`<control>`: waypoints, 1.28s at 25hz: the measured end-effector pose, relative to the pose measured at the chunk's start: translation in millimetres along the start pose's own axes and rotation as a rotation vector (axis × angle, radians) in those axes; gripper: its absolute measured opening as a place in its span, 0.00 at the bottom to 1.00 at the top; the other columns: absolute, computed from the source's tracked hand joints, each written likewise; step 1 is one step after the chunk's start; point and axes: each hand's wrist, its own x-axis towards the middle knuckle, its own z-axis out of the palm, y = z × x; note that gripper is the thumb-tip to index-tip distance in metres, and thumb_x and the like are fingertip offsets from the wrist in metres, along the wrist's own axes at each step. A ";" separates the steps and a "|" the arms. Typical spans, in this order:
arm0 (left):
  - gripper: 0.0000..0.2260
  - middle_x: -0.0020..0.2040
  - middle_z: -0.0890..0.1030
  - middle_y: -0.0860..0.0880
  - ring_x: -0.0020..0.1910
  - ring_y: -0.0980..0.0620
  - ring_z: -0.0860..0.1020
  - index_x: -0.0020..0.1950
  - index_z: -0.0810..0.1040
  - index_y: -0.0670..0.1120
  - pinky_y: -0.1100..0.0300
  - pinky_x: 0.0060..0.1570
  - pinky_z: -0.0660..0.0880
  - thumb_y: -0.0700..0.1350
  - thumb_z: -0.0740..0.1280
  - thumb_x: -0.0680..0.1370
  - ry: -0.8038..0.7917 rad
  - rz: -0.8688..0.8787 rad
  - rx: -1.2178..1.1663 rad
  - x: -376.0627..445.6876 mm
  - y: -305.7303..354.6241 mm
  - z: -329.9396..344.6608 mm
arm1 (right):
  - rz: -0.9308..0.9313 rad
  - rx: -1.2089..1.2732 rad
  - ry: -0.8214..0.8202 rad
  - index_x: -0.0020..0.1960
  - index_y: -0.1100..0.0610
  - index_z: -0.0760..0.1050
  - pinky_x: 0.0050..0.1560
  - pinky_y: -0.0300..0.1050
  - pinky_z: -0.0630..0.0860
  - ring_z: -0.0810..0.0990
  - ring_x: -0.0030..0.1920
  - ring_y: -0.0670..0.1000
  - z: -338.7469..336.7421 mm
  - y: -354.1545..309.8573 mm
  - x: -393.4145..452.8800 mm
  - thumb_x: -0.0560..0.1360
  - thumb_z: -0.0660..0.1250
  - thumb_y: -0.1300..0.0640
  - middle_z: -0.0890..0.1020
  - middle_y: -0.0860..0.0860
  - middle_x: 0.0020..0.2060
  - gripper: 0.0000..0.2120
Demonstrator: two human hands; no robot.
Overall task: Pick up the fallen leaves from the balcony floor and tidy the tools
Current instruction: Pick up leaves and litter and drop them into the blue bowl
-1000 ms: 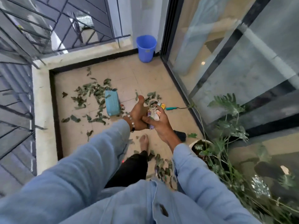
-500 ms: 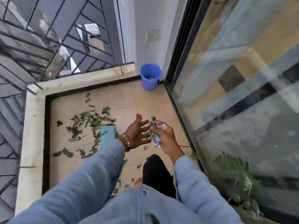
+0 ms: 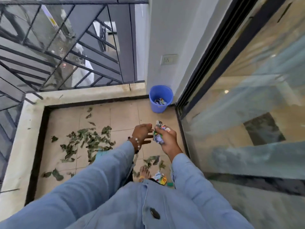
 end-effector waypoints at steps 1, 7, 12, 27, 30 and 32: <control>0.10 0.54 0.80 0.44 0.44 0.48 0.77 0.60 0.76 0.45 0.59 0.41 0.72 0.46 0.62 0.81 0.006 -0.009 -0.023 7.8 12.7 0.2 | 0.000 0.001 -0.014 0.45 0.63 0.78 0.36 0.42 0.77 0.81 0.35 0.51 4.9 -9.5 14.6 0.72 0.68 0.71 0.82 0.53 0.34 0.05; 0.12 0.51 0.81 0.44 0.49 0.47 0.78 0.63 0.75 0.44 0.59 0.44 0.72 0.44 0.59 0.81 -0.010 -0.033 -0.103 115.4 102.4 -3.7 | 0.092 0.003 0.006 0.47 0.63 0.78 0.37 0.45 0.79 0.82 0.34 0.52 49.3 -61.0 142.1 0.72 0.70 0.69 0.83 0.54 0.34 0.05; 0.14 0.53 0.81 0.44 0.48 0.48 0.80 0.65 0.74 0.43 0.58 0.47 0.73 0.40 0.56 0.81 0.001 -0.151 -0.204 211.3 156.7 -7.9 | 0.166 -0.041 0.095 0.57 0.66 0.77 0.43 0.47 0.78 0.81 0.42 0.55 84.2 -97.0 247.2 0.71 0.72 0.66 0.81 0.60 0.46 0.15; 0.11 0.51 0.81 0.44 0.49 0.46 0.80 0.59 0.76 0.45 0.60 0.43 0.73 0.38 0.58 0.81 0.249 -0.326 -0.314 498.2 146.0 -12.1 | 0.417 -0.187 0.336 0.67 0.54 0.70 0.40 0.49 0.79 0.77 0.56 0.56 34.9 -43.6 597.6 0.72 0.73 0.52 0.77 0.53 0.59 0.25; 0.11 0.52 0.81 0.45 0.50 0.46 0.80 0.59 0.77 0.45 0.60 0.43 0.73 0.38 0.59 0.81 0.327 -0.374 -0.390 521.9 118.4 1.5 | 0.441 -0.260 0.352 0.69 0.55 0.67 0.49 0.50 0.76 0.74 0.58 0.53 23.3 -33.5 625.8 0.77 0.66 0.55 0.74 0.51 0.60 0.21; 0.11 0.50 0.80 0.45 0.48 0.46 0.79 0.60 0.77 0.44 0.60 0.41 0.72 0.38 0.59 0.80 0.355 -0.411 -0.420 509.8 111.0 12.1 | 0.449 -0.344 0.371 0.66 0.57 0.70 0.56 0.47 0.73 0.74 0.49 0.50 22.8 -41.9 612.6 0.79 0.63 0.58 0.75 0.51 0.51 0.15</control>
